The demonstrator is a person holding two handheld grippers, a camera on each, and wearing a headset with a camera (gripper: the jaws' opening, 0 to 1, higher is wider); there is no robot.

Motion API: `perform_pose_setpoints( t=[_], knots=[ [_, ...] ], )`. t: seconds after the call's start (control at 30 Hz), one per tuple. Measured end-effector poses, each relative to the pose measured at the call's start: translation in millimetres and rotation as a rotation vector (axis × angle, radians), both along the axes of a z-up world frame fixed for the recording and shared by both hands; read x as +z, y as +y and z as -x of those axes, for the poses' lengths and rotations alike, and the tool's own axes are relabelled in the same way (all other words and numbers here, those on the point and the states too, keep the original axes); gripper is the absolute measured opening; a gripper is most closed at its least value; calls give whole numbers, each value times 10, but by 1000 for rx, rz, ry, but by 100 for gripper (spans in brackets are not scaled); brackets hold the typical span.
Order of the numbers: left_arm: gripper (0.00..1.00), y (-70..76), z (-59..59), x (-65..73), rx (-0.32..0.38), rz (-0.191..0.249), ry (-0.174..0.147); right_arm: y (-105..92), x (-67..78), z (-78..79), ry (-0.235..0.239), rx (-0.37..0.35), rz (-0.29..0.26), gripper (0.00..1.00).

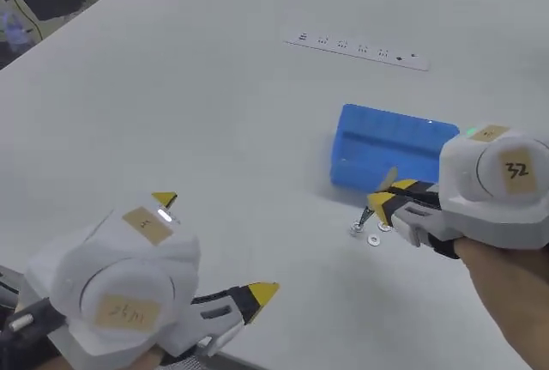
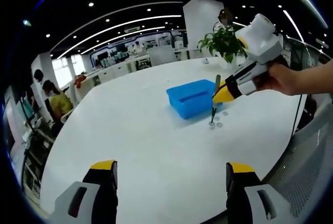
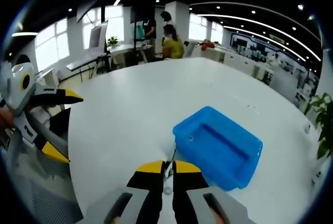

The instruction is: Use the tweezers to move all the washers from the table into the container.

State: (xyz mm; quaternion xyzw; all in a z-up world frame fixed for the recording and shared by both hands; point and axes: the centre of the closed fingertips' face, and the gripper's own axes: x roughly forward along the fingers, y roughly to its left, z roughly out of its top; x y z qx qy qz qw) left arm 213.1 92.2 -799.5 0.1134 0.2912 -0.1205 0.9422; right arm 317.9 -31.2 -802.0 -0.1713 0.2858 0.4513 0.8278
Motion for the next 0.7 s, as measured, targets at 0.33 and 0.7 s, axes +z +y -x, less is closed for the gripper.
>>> perform_pose_setpoints(
  t=[0.33,0.7],
  knots=[
    [87,7,9,-1,-2,-22,2,-53,340,-44,-65,-17,-38,1],
    [87,46,3,-9,18,-26,10,-43,645,-196,-126,-31,-67,1]
  ],
)
